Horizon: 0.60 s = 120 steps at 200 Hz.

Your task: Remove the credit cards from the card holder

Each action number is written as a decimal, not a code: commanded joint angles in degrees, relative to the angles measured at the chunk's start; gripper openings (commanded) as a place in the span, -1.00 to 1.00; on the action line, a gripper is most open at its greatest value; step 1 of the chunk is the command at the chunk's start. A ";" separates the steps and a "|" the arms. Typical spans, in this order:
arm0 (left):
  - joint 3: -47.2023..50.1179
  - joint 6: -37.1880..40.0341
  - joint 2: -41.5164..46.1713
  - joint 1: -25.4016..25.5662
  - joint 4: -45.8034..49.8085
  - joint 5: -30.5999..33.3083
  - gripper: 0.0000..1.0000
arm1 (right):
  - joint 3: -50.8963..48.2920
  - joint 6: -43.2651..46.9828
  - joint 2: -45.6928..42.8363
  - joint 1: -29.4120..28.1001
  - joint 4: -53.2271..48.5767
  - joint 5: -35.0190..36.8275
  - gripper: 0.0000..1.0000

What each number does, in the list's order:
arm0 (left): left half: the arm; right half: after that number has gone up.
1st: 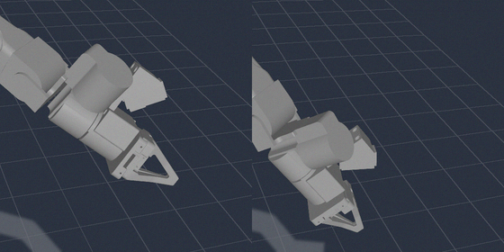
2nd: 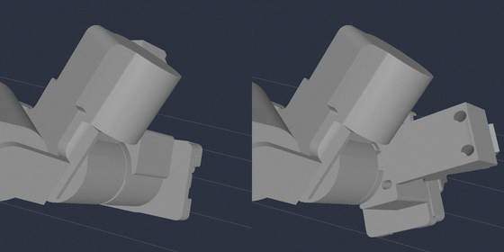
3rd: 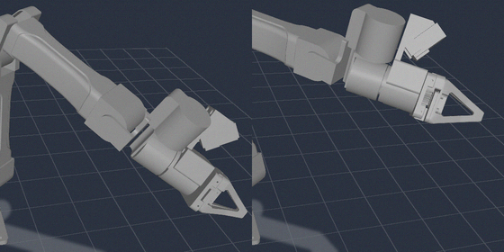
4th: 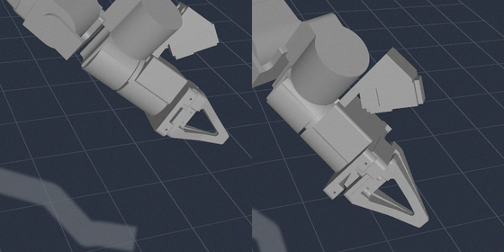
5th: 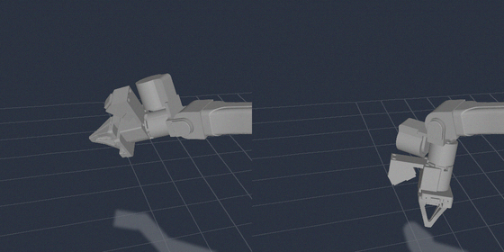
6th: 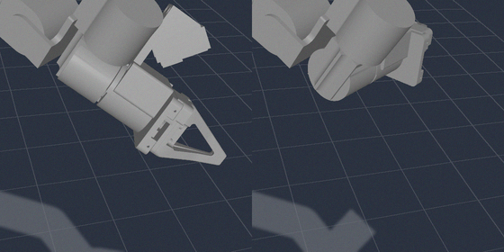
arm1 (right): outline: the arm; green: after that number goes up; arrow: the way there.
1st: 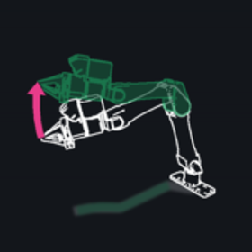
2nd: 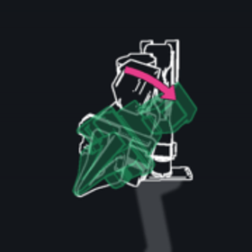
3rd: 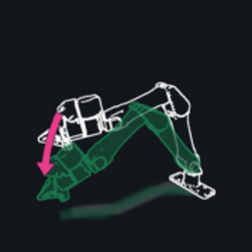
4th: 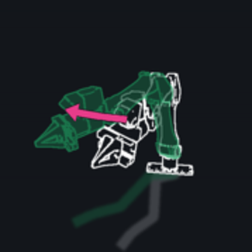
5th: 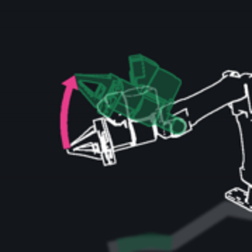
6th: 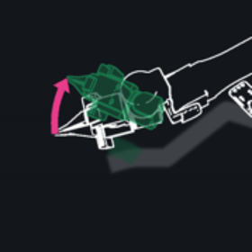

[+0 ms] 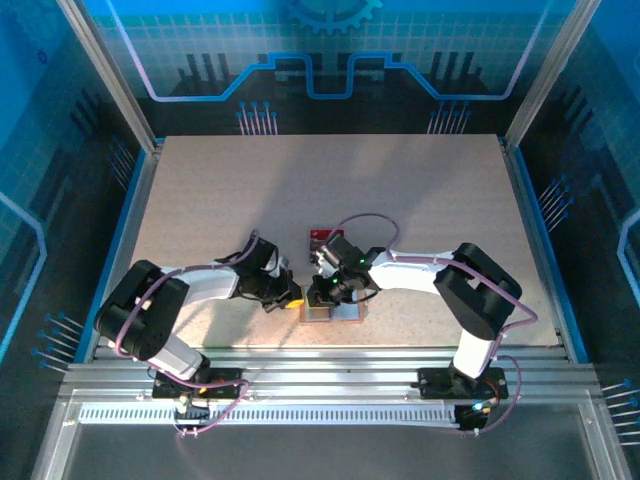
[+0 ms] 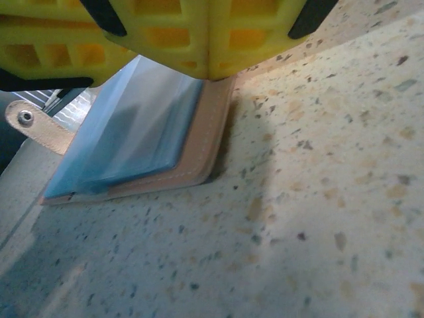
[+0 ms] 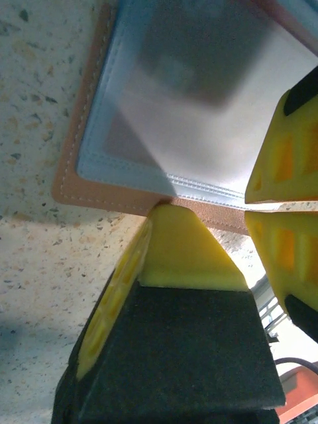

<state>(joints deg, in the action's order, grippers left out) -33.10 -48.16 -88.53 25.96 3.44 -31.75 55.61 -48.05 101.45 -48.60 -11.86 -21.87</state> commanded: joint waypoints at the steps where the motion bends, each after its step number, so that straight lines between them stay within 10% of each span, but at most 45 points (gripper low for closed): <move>1: 0.82 -0.79 -0.78 0.41 -0.72 -1.36 -1.00 | 1.38 -0.31 1.51 -0.78 -1.56 0.53 -0.79; 120: 0.01 1.53 -1.63 -0.11 2.72 -0.42 -1.00 | 7.37 4.63 3.12 -2.29 -16.75 8.55 -0.45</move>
<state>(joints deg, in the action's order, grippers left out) -32.86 -47.88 -89.23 26.04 3.09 -32.01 60.86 -45.41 103.39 -49.89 -21.89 -16.64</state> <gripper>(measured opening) 0.040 0.258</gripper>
